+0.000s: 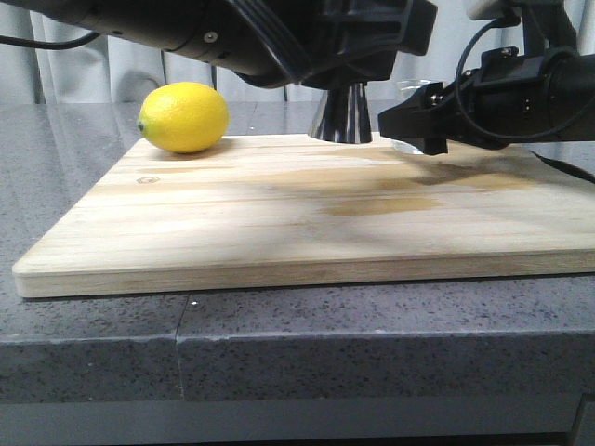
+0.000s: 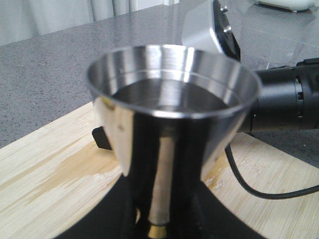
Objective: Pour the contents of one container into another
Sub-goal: 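Lower the beaker onto the board with the right gripper and release, then carry the filled jigger with the left gripper beside the lemon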
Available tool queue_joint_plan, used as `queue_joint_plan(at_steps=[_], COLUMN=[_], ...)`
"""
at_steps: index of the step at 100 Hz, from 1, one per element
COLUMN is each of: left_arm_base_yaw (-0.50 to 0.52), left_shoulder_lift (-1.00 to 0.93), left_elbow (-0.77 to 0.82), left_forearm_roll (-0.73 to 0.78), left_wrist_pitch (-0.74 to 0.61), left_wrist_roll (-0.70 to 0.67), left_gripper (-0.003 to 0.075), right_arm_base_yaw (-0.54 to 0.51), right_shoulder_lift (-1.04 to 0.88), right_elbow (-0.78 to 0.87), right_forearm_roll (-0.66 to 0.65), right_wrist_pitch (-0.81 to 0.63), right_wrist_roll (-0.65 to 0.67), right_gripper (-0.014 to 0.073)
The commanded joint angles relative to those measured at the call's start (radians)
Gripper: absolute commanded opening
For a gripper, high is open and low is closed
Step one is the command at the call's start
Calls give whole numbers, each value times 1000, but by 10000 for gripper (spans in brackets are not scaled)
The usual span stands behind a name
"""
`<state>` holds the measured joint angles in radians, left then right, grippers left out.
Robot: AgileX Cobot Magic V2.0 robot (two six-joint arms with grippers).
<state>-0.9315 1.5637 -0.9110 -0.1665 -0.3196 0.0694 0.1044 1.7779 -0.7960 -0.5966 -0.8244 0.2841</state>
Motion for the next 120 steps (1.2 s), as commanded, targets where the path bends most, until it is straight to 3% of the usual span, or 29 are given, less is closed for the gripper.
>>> queue_joint_plan(at_steps=[1,58,81,100,120], left_arm_base_yaw=[0,0,3,45,102], left_shoulder_lift=[-36,-36,-36,-36,-69], left_elbow=[-28,-28,-28,-21,77], left_forearm_roll=[2,-5,-7,-7,-9], left_wrist_pitch=[-84,-84,-84,-86,-221], left_wrist_roll=[1,1,1,1,1], left_gripper=[-19,-19,-19,-19,-19], right_arm_base_yaw=[-6,-6,-6,-6,-6], right_shoulder_lift=[-41,-114,-231,-403,-618], right_elbow=[-23,-27,-27,-27,-27], right_forearm_roll=[13,85,102,102,102], right_wrist_pitch=[-105,-235,-251,-165,48], right_wrist_roll=[-1,-34,-34,-34,-34], right_gripper=[531,533,533,533,532])
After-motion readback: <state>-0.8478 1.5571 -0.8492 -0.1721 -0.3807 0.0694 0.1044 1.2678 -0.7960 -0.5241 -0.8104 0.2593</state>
